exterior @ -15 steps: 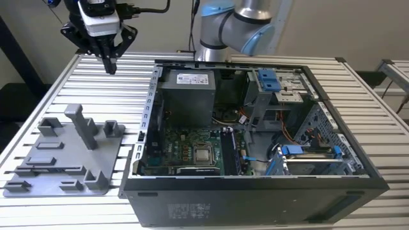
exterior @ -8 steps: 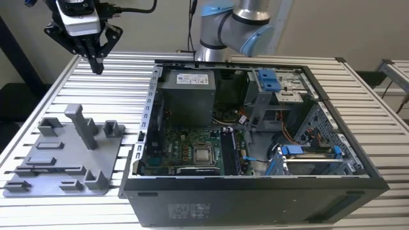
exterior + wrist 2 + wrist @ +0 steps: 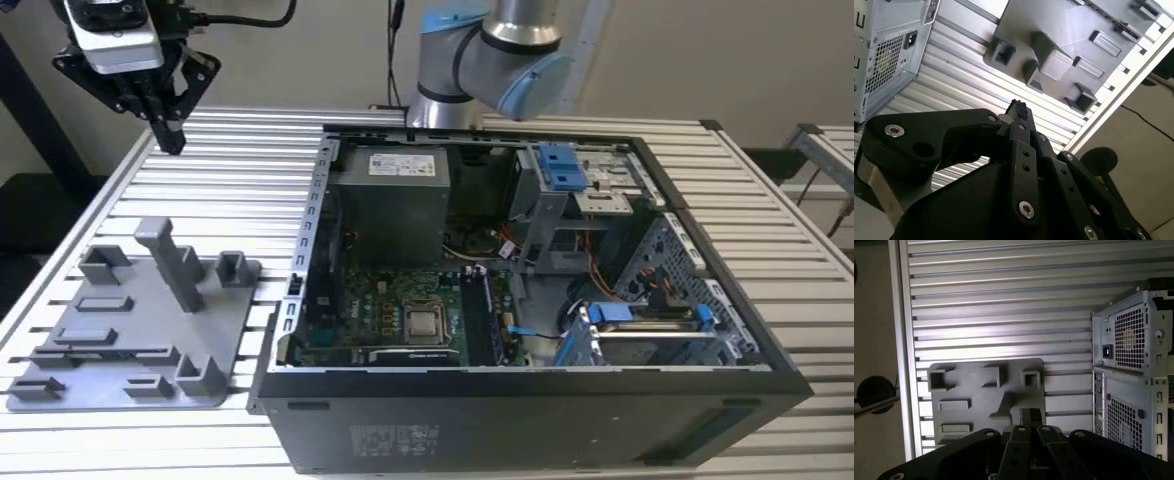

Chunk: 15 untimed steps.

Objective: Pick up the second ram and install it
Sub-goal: 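Reach for the second ram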

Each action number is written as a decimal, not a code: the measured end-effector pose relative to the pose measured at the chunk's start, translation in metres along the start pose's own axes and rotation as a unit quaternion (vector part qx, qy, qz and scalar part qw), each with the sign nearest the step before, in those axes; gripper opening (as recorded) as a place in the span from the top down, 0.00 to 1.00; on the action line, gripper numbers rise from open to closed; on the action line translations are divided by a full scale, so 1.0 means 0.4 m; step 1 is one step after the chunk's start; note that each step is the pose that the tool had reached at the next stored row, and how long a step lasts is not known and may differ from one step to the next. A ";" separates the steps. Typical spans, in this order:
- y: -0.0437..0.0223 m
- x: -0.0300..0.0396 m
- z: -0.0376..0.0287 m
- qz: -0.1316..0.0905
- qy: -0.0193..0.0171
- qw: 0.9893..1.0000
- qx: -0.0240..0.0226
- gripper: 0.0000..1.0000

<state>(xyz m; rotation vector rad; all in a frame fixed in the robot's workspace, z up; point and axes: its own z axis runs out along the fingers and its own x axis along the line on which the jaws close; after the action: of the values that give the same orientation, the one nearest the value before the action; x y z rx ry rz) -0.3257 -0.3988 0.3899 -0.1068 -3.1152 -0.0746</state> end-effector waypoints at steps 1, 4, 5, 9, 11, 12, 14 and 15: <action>-0.001 0.010 0.000 0.000 0.000 1.000 0.000 0.89; -0.003 0.038 0.001 -0.001 0.000 1.000 0.000 0.89; -0.003 0.048 0.002 -0.001 0.000 1.000 0.000 0.89; -0.006 0.092 0.003 -0.002 0.000 1.000 0.000 0.89; -0.008 0.110 0.004 -0.002 0.000 1.000 0.000 0.89; -0.008 0.119 0.005 -0.003 0.000 1.000 0.000 0.89; -0.009 0.135 0.006 -0.003 0.000 1.000 0.000 0.89; -0.010 0.143 0.006 -0.004 0.000 1.000 0.000 0.89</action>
<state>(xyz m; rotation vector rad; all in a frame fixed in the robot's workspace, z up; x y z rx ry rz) -0.3832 -0.3988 0.3886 -0.0949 -3.1161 -0.0744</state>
